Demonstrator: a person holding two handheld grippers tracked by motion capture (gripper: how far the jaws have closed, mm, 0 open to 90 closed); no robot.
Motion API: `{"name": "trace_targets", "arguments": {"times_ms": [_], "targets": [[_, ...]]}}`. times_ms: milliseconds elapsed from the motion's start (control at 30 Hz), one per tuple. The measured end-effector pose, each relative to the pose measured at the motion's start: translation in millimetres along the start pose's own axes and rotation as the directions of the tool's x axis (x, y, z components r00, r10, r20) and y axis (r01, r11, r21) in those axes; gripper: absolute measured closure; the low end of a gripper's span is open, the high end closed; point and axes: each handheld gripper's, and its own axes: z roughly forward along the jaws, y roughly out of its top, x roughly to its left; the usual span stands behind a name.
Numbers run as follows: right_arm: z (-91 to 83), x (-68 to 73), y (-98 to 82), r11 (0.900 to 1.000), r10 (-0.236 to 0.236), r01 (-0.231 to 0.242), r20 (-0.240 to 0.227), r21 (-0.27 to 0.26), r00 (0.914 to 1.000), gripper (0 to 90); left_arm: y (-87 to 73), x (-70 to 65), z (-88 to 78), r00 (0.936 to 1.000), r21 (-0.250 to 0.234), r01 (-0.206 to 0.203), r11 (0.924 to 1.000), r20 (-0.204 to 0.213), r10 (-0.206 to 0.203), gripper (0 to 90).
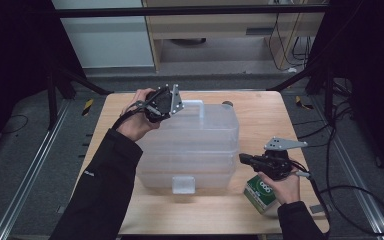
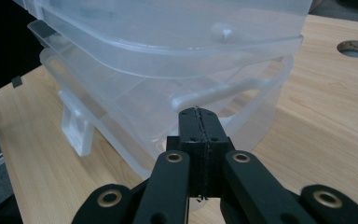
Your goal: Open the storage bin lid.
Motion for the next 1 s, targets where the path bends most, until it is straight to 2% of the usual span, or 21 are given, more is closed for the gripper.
{"name": "trace_targets", "arguments": {"times_ms": [233,367,533,600,633,733,767,800,867,1000], "targets": [[1.5,0.1,1.3,1.0,0.006,-0.006,-0.023,-0.023,0.9997,90.0,0.0,1.5,0.8,1.0,0.0,0.008,1.0,0.002,-0.008,68.0],[3.3,2.5,4.3,0.999,-0.012,0.012,-0.022,-0.035,0.9997,90.0,-0.3,1.3,0.4,0.9999,-0.001,0.009,1.0,0.004,-0.009,67.7],[5.0,5.1,8.2,0.999,-0.011,0.009,-0.026,-0.046,0.9996,90.0,-1.6,0.6,-0.6,0.9998,-0.007,0.016,0.9999,0.011,-0.016,66.9],[5.4,5.2,8.2,0.999,-0.012,0.011,-0.024,-0.043,0.9997,90.0,-2.7,0.7,-1.4,0.9994,-0.011,0.03,0.9995,0.018,-0.03,65.7],[6.8,5.4,7.2,0.999,-0.01,0.01,-0.022,-0.032,0.9997,90.0,-4.1,1.1,-2.8,0.9987,-0.014,0.044,0.9989,0.025,-0.044,61.4],[8.3,5.5,6.3,1.0,-0.01,0.01,-0.021,-0.024,0.9997,90.0,-6.7,1.7,-4.6,0.998,-0.021,0.056,0.9982,0.031,-0.056,56.5],[8.6,5.4,6.2,1.0,-0.008,0.008,-0.021,-0.02,0.9997,90.0,-11.1,2.9,-7.4,0.9962,-0.038,0.078,0.9962,0.042,-0.077,55.3],[8.6,5.4,6.2,1.0,-0.008,0.008,-0.021,-0.02,0.9997,90.0,-11.1,2.9,-7.4,0.9962,-0.038,0.078,0.9962,0.042,-0.077,53.8],[8.4,5.2,6.3,1.0,-0.008,0.007,-0.021,-0.021,0.9997,90.0,-16.2,5.3,-11.7,0.9928,-0.057,0.109,0.9925,0.057,-0.105,51.9],[8.5,5.7,6.2,1.0,-0.009,0.009,-0.018,-0.02,0.9998,90.0,-27.3,8.9,-22.2,0.983,-0.123,0.168,0.9781,0.096,-0.157,47.6]]}}
